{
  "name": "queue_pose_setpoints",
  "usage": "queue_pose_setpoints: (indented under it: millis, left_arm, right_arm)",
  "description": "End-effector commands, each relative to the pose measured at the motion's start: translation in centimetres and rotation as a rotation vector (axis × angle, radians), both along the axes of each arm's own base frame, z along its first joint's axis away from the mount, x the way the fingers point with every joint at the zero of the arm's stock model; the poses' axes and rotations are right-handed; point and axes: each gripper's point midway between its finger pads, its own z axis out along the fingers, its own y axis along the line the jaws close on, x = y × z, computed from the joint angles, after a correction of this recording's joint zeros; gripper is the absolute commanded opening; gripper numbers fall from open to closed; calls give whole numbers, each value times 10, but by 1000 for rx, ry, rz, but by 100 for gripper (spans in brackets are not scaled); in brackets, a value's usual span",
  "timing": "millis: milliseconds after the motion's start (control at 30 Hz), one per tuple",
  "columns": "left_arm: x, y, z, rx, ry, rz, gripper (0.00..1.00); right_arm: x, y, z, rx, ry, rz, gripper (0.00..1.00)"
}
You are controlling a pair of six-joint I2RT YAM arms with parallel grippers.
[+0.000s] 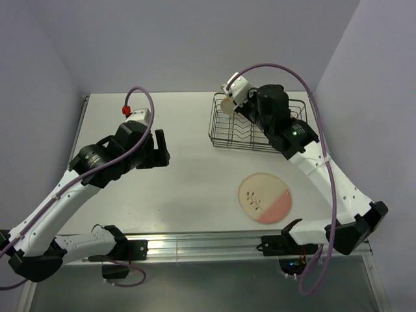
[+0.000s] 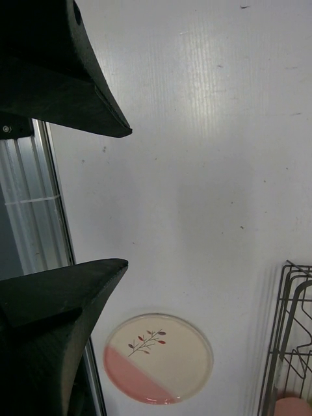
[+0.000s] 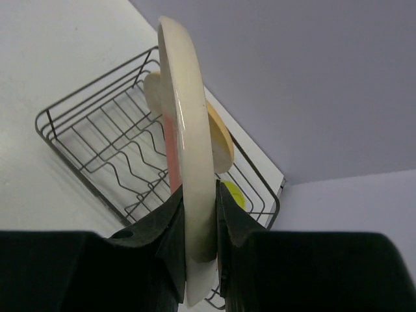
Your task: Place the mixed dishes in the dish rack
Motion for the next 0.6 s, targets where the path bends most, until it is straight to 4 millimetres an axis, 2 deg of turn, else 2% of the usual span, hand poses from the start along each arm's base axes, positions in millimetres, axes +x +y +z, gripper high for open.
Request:
queue_pose_setpoints:
  millis: [0,233,267,433,567]
  left_arm:
    - [9,1,14,9,-52,6,81]
    - [15,0,6,42,-36,15,82]
    - [15,0,5,45,-32,16,82]
    - [19,1,2,59,-21,25,82]
    - [24,5,1,68,-17,45,82]
  right_arm:
    - [13,1,58,-17,-169,91,0]
    - [48,-16,36,-127,-135,95,0]
    - [51,-16,41,-123,-142,100,0]
    - [69,-12,21,-224,-110,190,0]
    - [78,-11,13,-237,-102,218,0]
